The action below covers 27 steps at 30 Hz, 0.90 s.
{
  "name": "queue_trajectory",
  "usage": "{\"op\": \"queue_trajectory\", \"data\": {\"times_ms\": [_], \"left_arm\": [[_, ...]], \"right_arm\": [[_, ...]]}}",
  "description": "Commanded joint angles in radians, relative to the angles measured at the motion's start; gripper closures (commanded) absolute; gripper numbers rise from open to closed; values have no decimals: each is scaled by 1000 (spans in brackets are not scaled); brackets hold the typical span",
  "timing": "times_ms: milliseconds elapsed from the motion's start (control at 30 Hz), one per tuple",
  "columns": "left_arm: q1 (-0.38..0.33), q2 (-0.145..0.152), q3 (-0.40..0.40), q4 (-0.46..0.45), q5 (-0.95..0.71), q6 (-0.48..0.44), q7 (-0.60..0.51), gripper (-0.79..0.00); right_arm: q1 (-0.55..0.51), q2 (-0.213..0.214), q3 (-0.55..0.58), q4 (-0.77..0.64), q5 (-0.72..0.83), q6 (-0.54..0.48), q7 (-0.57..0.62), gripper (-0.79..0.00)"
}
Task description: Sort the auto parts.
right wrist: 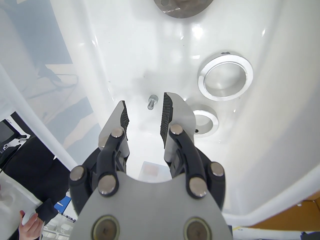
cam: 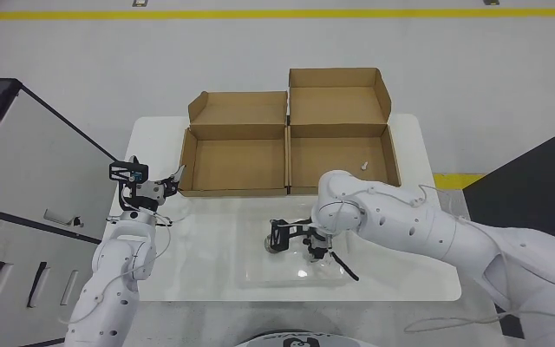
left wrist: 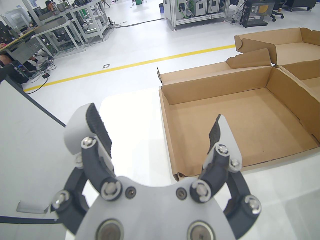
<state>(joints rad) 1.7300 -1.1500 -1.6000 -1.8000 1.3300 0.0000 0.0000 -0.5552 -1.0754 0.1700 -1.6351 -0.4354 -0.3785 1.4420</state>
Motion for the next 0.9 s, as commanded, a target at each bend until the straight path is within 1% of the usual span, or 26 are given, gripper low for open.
{"op": "queue_trajectory", "data": {"times_ms": [0, 300, 867], "left_arm": [[0, 0, 0, 0, 0, 0, 0, -785], [0, 0, 0, 0, 0, 0, 0, -785], [0, 0, 0, 0, 0, 0, 0, -785]], "right_arm": [[-4, -4, 0, 8, -3, 2, 2, -332], [-22, -16, 0, 39, -13, 8, 8, -326], [-27, -14, 0, 65, -9, 2, 2, -311]]}}
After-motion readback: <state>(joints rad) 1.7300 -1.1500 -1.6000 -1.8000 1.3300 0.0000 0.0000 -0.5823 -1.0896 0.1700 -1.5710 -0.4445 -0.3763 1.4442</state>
